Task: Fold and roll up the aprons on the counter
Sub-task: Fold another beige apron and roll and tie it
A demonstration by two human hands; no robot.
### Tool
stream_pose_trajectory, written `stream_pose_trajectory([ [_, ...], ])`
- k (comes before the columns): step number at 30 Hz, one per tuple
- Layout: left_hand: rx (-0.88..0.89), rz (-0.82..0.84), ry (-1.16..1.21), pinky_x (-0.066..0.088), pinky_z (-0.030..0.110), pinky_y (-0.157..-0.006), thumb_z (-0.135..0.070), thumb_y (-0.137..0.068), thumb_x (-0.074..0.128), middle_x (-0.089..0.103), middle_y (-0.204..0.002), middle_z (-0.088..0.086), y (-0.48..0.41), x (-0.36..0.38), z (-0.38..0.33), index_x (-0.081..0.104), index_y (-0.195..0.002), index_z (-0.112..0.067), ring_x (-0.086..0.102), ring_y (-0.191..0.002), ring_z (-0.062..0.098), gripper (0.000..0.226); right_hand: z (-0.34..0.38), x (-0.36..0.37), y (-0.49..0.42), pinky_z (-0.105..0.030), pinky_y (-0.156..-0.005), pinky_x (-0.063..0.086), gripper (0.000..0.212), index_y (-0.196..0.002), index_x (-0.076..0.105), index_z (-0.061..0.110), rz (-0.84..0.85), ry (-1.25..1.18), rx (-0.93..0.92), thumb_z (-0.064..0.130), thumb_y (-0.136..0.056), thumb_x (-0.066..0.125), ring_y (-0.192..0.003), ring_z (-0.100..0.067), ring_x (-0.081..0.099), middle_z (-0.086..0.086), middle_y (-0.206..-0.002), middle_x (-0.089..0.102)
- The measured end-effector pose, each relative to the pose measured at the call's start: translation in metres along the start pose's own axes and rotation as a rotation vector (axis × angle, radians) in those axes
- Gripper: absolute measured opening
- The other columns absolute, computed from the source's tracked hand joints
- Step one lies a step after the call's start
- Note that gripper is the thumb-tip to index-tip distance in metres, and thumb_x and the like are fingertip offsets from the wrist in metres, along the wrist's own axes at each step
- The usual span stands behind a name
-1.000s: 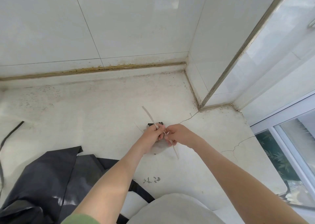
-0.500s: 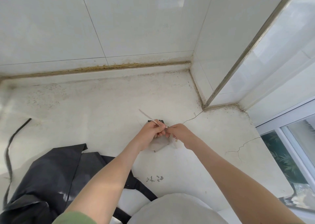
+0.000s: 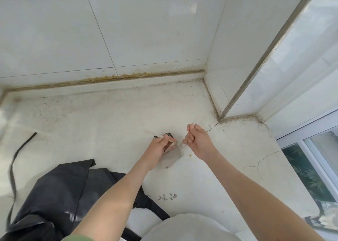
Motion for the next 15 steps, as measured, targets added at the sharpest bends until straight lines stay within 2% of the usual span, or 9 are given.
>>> stream_pose_trajectory([
  [2,0.039,-0.020,0.051,0.048,0.024,-0.086,-0.017,-0.104,0.034,0.067,-0.093,0.008,0.004,-0.006,0.002,0.066,-0.083,-0.002,0.061,-0.091,0.018,0.042,0.004,0.000,-0.001,-0.026,-0.050,0.031,0.030,-0.075,0.046,0.009,0.023,0.244,-0.066,0.012,-0.103,0.037,-0.046,-0.012,0.027,0.000,-0.053,0.028],
  [5,0.062,-0.064,0.106,0.051,0.022,-0.087,-0.012,-0.105,0.030,0.067,-0.099,0.011,0.008,-0.014,-0.001,0.063,-0.077,0.000,0.063,-0.099,0.018,0.044,0.014,0.002,-0.002,-0.022,-0.052,0.030,0.026,-0.075,0.048,0.011,0.040,0.645,-0.163,0.009,-0.100,0.042,-0.050,-0.011,0.034,-0.001,-0.061,0.048],
  [8,0.046,-0.124,0.100,0.052,0.022,-0.078,-0.011,-0.105,0.030,0.066,-0.091,0.011,0.009,-0.022,-0.001,0.058,-0.070,-0.002,0.064,-0.091,0.019,0.045,0.011,0.010,0.001,-0.015,-0.055,0.034,0.012,-0.081,0.052,0.018,0.135,1.013,-0.226,0.011,-0.091,0.056,-0.054,-0.001,0.041,0.013,-0.076,0.057],
  [9,0.042,-0.148,0.081,0.051,0.023,-0.077,-0.011,-0.105,0.030,0.066,-0.087,0.010,0.009,-0.025,-0.002,0.056,-0.068,-0.003,0.063,-0.087,0.019,0.046,0.005,0.013,0.002,-0.014,-0.054,0.035,0.010,-0.084,0.054,0.019,0.193,1.117,-0.219,0.012,-0.089,0.059,-0.055,-0.002,0.041,0.013,-0.080,0.058],
  [11,0.035,-0.200,0.029,0.048,0.021,-0.073,-0.011,-0.105,0.031,0.063,-0.080,0.009,0.008,-0.028,-0.002,0.055,-0.066,-0.005,0.058,-0.077,0.017,0.047,-0.007,0.017,0.002,-0.015,-0.054,0.035,0.005,-0.090,0.058,0.017,0.279,1.316,-0.196,0.013,-0.088,0.060,-0.064,-0.006,0.046,0.001,-0.088,0.060],
  [13,0.014,-0.234,-0.006,0.043,0.018,-0.063,-0.012,-0.105,0.031,0.058,-0.075,0.008,0.007,-0.028,-0.002,0.054,-0.068,-0.005,0.051,-0.067,0.014,0.044,-0.012,0.018,-0.002,-0.021,-0.061,0.036,0.004,-0.091,0.060,0.012,0.287,1.408,-0.200,0.011,-0.089,0.057,-0.078,-0.019,0.050,-0.011,-0.091,0.061],
  [15,-0.039,-0.231,0.029,0.038,0.019,-0.058,-0.011,-0.105,0.032,0.056,-0.073,0.007,0.007,-0.028,0.001,0.052,-0.069,-0.005,0.046,-0.062,0.014,0.042,-0.013,0.016,-0.004,-0.029,-0.065,0.038,0.007,-0.087,0.058,0.010,0.236,1.373,-0.174,0.006,-0.088,0.053,-0.078,-0.023,0.050,-0.011,-0.088,0.063],
])
Point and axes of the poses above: each hand's wrist, its own y-axis away from the middle knuckle, its own x-axis out of the palm, z = x × y, the point moved 8 cm from there along -y, towards the middle knuckle
